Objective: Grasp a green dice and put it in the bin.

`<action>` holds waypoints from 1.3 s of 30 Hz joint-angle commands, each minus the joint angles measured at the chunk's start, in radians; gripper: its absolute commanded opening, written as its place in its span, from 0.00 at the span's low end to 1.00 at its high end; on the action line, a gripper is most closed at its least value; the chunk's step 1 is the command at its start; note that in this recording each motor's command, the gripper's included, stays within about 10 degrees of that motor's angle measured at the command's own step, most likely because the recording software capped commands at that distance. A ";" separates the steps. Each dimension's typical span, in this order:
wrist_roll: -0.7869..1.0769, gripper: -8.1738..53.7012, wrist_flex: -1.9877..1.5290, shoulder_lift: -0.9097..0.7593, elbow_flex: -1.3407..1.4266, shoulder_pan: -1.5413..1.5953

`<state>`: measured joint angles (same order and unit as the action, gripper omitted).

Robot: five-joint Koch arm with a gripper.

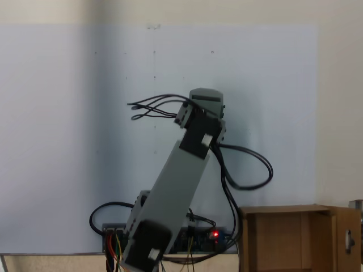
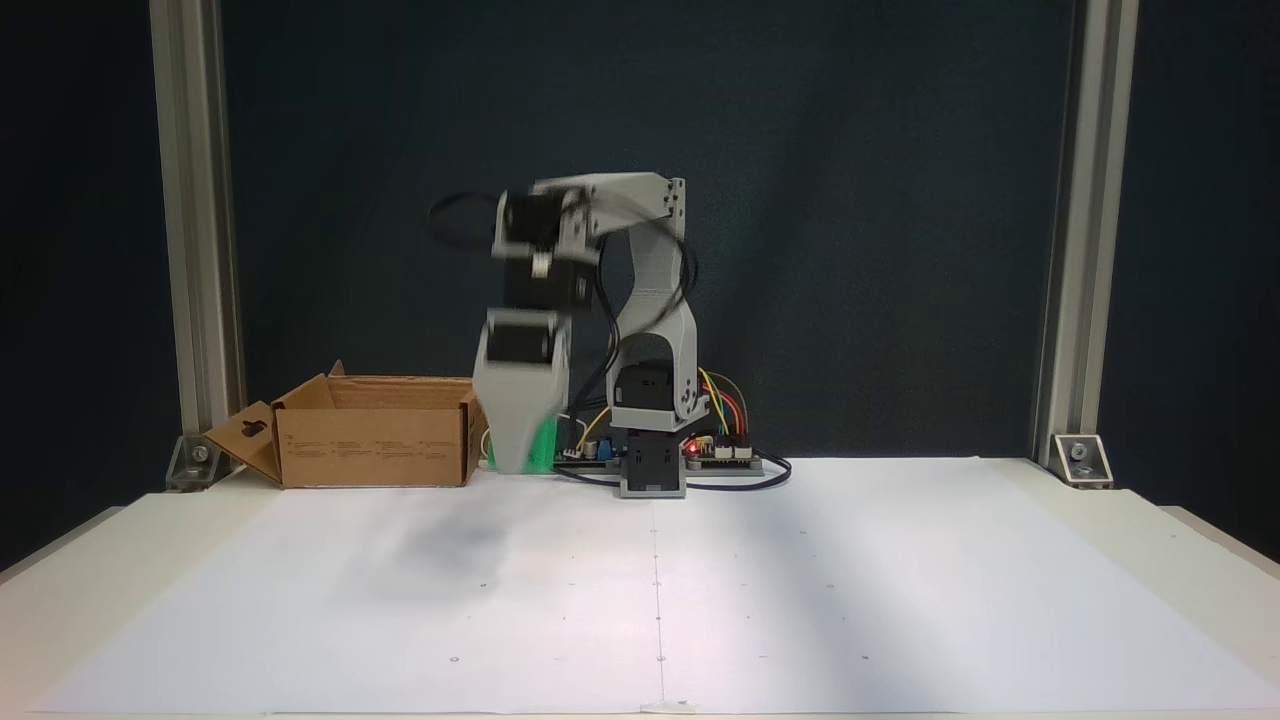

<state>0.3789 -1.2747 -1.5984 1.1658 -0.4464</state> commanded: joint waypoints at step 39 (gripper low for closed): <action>0.081 0.32 0.013 -0.215 -0.150 -1.141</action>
<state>0.3774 -1.3330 -1.7856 1.0937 -1.6015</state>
